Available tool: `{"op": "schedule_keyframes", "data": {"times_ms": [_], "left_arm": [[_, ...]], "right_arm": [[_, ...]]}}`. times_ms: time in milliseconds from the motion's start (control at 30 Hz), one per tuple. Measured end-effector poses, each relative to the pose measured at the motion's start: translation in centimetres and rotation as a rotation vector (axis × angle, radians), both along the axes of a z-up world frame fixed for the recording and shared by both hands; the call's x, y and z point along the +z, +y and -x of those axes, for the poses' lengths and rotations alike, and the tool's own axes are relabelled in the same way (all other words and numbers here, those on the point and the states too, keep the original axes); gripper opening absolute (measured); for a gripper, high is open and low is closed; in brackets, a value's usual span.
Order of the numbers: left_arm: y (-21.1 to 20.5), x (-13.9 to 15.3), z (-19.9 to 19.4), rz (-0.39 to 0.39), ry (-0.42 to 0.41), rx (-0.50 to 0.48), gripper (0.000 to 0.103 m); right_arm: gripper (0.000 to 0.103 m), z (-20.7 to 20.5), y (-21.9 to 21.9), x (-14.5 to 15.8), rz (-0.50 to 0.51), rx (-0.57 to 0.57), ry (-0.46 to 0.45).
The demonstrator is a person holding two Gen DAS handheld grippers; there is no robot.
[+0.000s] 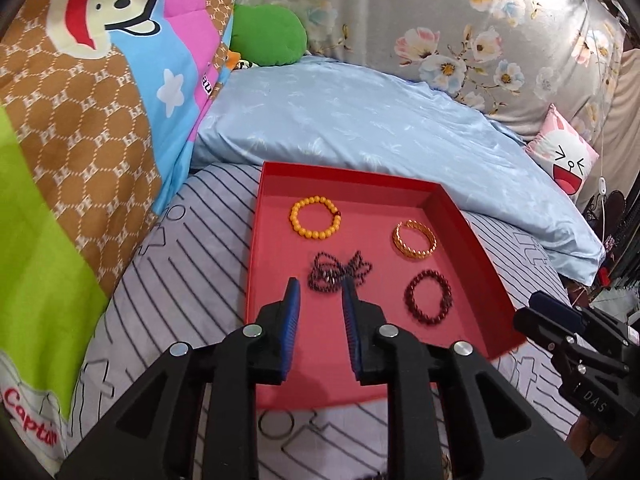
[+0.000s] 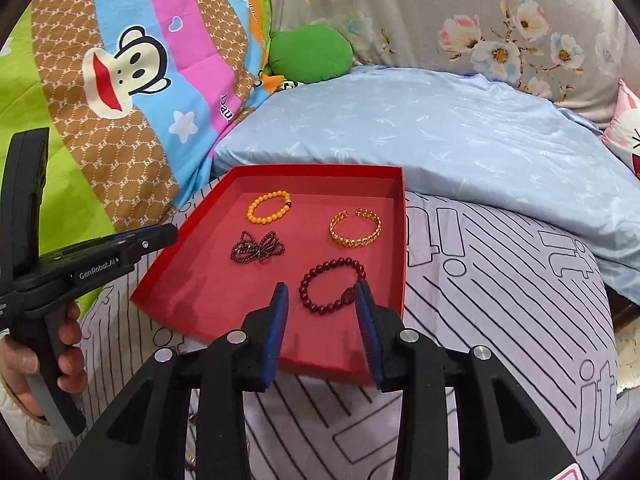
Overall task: Organize jewelry
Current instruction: 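Lift both bead bracelets into the red tray and open both grippers, then withdraw both tools toward the remaining bracelets on the sheet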
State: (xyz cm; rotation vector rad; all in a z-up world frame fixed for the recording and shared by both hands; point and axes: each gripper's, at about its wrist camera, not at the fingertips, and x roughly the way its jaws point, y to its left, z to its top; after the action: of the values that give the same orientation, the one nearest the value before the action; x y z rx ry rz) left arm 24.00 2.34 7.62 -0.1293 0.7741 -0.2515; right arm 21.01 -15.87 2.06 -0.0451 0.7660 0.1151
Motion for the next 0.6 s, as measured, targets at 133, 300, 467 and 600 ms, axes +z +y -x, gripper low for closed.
{"op": "schedule_keyframes", "data": {"times_ms": [133,300,467,600], "left_arm": [[-0.1,0.4,2.5,-0.020,-0.018,-0.003,0.021],[-0.4,0.1,6.0,-0.045,-0.026,-0.015,0.022],[-0.8,-1.3,9.0,-0.059,-0.009,-0.023,0.026],[-0.9,-2.6,11.2,-0.041,0.026,-0.024,0.026]], "right_arm": [[0.036,2.1,-0.2,0.2,-0.007,-0.009,-0.001],[0.037,5.0,-0.7,0.1,-0.014,-0.028,0.001],[0.037,7.6,-1.4,-0.9,-0.026,-0.050,0.025],[0.037,10.0,-1.9,-2.2,-0.016,-0.071,0.051]]}}
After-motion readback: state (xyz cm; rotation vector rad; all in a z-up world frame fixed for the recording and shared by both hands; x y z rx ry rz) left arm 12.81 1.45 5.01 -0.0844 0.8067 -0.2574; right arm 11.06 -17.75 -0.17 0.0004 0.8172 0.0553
